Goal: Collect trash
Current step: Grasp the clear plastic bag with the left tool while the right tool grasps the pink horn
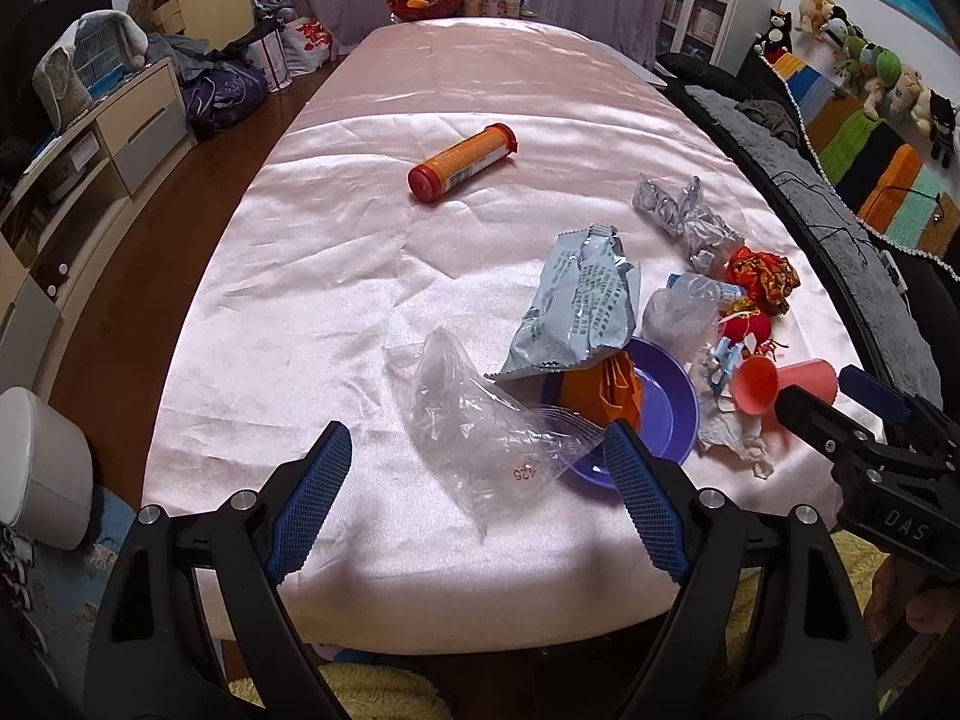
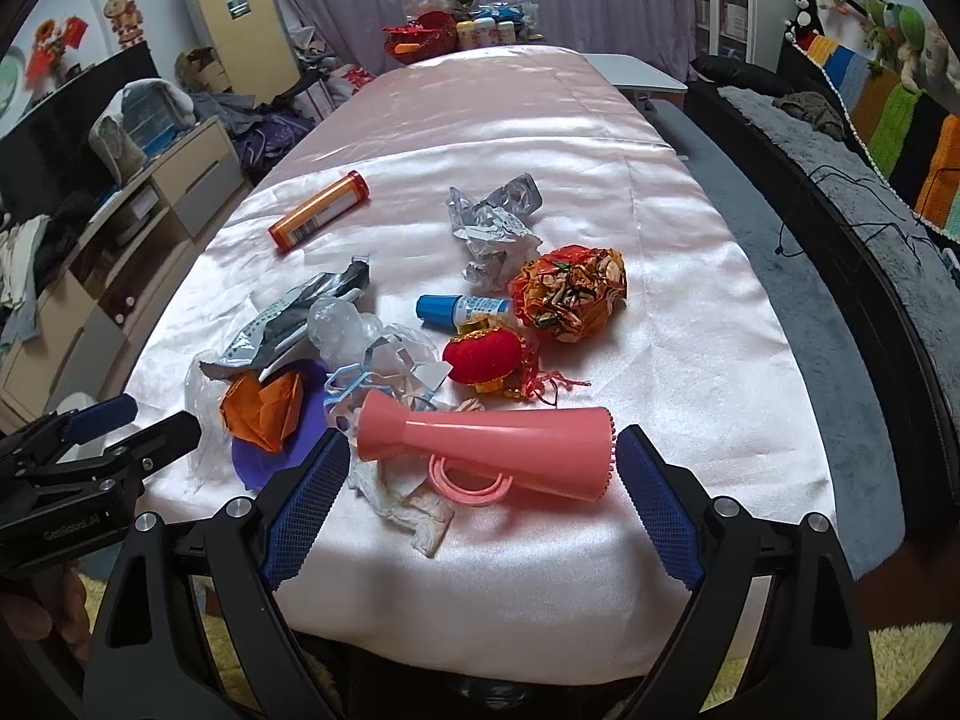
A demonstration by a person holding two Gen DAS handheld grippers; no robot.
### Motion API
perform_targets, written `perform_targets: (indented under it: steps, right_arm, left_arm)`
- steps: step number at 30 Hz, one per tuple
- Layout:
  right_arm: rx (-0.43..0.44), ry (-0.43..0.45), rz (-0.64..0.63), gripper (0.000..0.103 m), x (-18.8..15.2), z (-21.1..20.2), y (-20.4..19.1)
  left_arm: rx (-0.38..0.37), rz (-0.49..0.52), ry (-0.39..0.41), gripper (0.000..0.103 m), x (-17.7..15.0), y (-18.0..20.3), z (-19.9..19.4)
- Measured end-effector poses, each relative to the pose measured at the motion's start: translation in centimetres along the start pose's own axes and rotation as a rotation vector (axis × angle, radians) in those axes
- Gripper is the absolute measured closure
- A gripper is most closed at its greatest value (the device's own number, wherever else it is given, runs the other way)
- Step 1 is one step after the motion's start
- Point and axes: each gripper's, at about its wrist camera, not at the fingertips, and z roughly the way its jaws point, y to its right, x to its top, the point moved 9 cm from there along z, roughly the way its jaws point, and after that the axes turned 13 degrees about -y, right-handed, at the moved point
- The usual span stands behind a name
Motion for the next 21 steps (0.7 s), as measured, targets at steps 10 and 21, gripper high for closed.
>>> perform_targets:
  steps: [10, 21]
  right_arm:
    - [0.009, -0.041, -0.013, 0.011, 0.0, 1.9, -0.3]
    - [0.033, -0.002, -0.033, 0.012, 0.5, 0.4, -0.5]
  left_arm:
    - [-0.029, -0.020, -0.038, 0.047, 0.7, -0.9, 2.3]
    - [-0.045, -0.009, -0.001, 0.093, 1.1, -0.6, 0.9]
